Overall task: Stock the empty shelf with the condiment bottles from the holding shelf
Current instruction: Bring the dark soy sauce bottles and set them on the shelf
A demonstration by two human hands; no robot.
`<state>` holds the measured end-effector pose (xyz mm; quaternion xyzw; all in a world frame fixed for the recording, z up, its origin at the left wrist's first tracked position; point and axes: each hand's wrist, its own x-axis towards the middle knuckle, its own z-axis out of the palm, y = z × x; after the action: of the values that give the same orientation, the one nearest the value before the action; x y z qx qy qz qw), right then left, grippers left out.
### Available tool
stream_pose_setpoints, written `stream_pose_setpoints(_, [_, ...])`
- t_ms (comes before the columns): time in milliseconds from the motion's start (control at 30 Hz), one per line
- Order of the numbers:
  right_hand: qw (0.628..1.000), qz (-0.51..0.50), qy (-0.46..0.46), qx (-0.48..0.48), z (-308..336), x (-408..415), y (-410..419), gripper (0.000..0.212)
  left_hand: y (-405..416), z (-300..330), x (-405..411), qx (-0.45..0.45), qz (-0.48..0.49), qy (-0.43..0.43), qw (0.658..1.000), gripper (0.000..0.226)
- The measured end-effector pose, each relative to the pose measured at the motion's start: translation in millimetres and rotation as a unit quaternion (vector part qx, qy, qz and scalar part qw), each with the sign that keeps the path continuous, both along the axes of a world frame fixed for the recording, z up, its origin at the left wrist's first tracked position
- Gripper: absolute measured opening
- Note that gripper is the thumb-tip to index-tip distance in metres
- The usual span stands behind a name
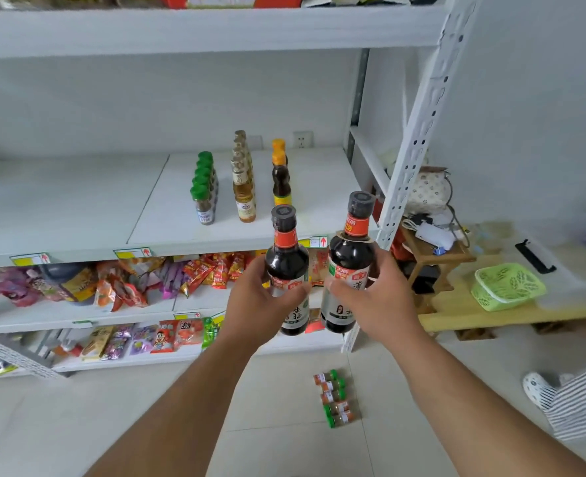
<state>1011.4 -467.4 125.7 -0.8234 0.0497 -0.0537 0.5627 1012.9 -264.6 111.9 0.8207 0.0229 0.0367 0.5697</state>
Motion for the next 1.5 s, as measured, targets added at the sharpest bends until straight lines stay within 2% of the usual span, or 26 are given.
stream_pose_setpoints(267, [1.0,-0.022,0.001,0.002,3,55,-5,0.063,-8,2,60,0.021,-0.001,-0.02,1.0,0.048])
stream_pose_setpoints(400, [1.0,-0.011,-0.005,0.007,-1,91,-24,0.062,-27,0,91,0.03,0.005,-0.014,0.999,0.046])
stream_pose_setpoints(533, [1.0,0.015,-0.007,0.006,-2,134,-52,0.058,-54,-2,130,0.041,0.017,-0.008,0.999,0.049])
stream_pose_setpoints(867, [0.997,0.069,-0.022,-0.004,-12,248,-95,0.062,-105,-8,223,0.019,0.075,-0.003,0.997,0.05])
stream_pose_setpoints(1100, [0.999,0.032,-0.009,0.003,-24,300,-82,0.058,-94,-18,280,0.027,0.076,0.013,0.997,0.04])
stream_pose_setpoints(1267, [1.0,-0.007,-0.011,-0.009,-35,331,-75,0.056,-92,-29,316,0.031,0.058,0.018,0.998,0.048])
stream_pose_setpoints(1500, [0.999,-0.028,-0.003,-0.017,-55,365,-72,0.068,-88,-36,355,0.044,0.045,0.027,0.998,0.048])
